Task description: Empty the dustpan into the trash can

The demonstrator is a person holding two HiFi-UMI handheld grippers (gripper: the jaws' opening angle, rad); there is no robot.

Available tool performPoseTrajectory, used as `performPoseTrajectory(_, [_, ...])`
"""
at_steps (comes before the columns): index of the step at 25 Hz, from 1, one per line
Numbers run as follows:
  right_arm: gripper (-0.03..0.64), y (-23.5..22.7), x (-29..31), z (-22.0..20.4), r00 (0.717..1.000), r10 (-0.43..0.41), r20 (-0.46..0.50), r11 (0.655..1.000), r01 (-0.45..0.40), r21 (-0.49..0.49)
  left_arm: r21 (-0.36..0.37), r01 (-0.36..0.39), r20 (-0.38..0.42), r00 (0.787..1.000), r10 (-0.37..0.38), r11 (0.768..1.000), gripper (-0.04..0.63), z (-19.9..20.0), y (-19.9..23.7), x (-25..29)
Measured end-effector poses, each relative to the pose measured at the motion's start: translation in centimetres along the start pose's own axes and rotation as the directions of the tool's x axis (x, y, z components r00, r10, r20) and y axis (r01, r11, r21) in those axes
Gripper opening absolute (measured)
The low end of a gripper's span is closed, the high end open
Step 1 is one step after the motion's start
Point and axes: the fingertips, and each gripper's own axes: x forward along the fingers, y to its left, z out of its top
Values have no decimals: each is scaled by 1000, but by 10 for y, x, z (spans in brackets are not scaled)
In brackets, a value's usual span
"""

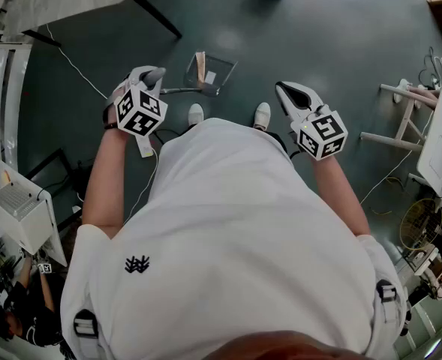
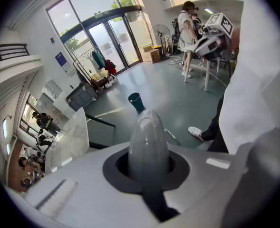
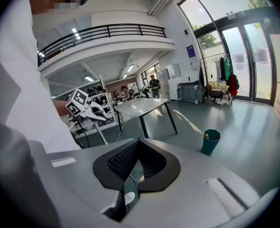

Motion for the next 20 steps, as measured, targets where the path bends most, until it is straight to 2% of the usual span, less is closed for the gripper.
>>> performPoseTrajectory(5, [0,49,36,13,998,-56,18,998,55,37,47,36,34,999,-37,998,57,-22,24,-11])
performPoseTrajectory(11, [0,81,48,16,992,-122,20,988,119,101,122,65,43,997,-70,990,57,-27,51,-4])
performPoseTrajectory(16, [0,33,33,15,985,-171,2,973,168,161,136,71,19,997,-74,988,57,6,72,23])
performPoseTrajectory(20, [0,-27,27,32,982,-180,53,968,168,184,188,69,9,997,-72,980,57,57,83,44])
